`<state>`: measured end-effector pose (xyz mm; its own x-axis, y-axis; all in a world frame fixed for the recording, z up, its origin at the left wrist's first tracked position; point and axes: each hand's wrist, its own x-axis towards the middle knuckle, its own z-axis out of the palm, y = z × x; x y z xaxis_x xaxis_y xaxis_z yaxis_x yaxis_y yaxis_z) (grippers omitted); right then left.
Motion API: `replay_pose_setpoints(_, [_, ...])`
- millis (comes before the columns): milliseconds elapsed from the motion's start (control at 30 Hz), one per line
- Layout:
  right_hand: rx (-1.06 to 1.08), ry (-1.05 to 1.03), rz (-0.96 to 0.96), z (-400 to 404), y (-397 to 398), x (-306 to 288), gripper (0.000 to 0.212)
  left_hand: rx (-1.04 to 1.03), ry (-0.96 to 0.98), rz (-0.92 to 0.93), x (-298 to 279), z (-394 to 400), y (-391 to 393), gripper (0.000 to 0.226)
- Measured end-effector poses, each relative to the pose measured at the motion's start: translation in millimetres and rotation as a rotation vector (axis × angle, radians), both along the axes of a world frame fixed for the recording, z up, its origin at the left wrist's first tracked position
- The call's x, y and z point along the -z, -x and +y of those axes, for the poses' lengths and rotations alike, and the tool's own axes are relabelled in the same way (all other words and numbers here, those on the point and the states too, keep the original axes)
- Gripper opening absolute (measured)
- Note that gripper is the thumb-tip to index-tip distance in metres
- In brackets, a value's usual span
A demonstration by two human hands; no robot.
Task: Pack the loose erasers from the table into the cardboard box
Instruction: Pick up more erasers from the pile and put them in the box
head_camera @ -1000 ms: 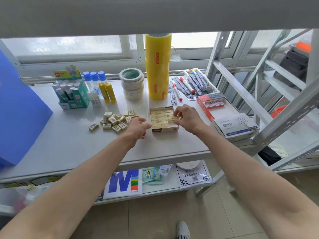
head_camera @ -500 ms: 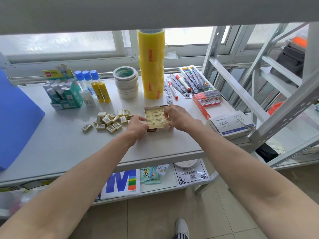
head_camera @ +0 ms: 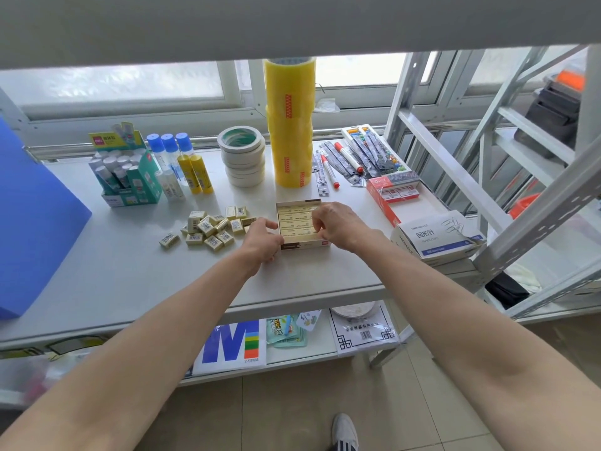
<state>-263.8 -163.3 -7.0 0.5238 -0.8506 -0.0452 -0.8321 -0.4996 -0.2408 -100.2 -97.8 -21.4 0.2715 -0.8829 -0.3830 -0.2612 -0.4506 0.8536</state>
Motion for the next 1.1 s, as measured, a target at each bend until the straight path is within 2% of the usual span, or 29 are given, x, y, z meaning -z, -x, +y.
replay_pose_setpoints(133, [0.019,0.024,-0.055,0.1,-0.1,-1.0,0.011,-0.099,0.020,0.138,-0.1,0.7,-2.4,0.016])
replay_pose_setpoints(200, [0.032,0.015,-0.124,3.6,-2.9,-3.6,0.013,-0.266,0.043,0.379,-1.8,0.7,-6.8,0.012])
replay_pose_setpoints(267, [0.040,0.021,-0.213,10.5,-10.2,-7.6,0.014,-0.396,0.087,0.711,-4.5,2.0,-14.1,0.016])
replay_pose_setpoints(367, [0.036,0.026,-0.394,26.8,-27.1,-12.7,0.014,-0.480,0.139,1.045,-6.8,6.0,-26.0,0.027])
replay_pose_setpoints(533, [-0.049,-0.102,-0.515,50.1,-54.1,-8.0,0.028,-0.450,0.169,1.200,-14.4,14.2,-31.2,0.039])
replay_pose_setpoints(667, [-0.067,-0.082,-0.532,56.0,-68.5,2.4,0.037,-0.362,0.166,1.176,-21.8,22.8,-33.0,0.048])
replay_pose_setpoints(833, [-0.095,-0.078,-0.577,58.8,-69.9,6.3,0.025,-0.269,0.159,1.099,-17.5,29.0,-40.9,0.045])
replay_pose_setpoints(900, [-0.082,-0.074,-0.604,58.7,-66.9,4.9,0.021,-0.210,0.160,0.946,-12.8,31.5,-43.6,0.035])
replay_pose_setpoints(1000, [-0.058,-0.054,-0.614,56.4,-59.5,1.5,0.022,-0.081,0.153,0.613,-5.7,35.5,-44.1,0.022])
replay_pose_setpoints(1100, [-0.049,-0.076,-0.614,52.8,-50.1,1.3,0.025,-0.064,0.151,0.482,-2.1,37.4,-40.4,0.014])
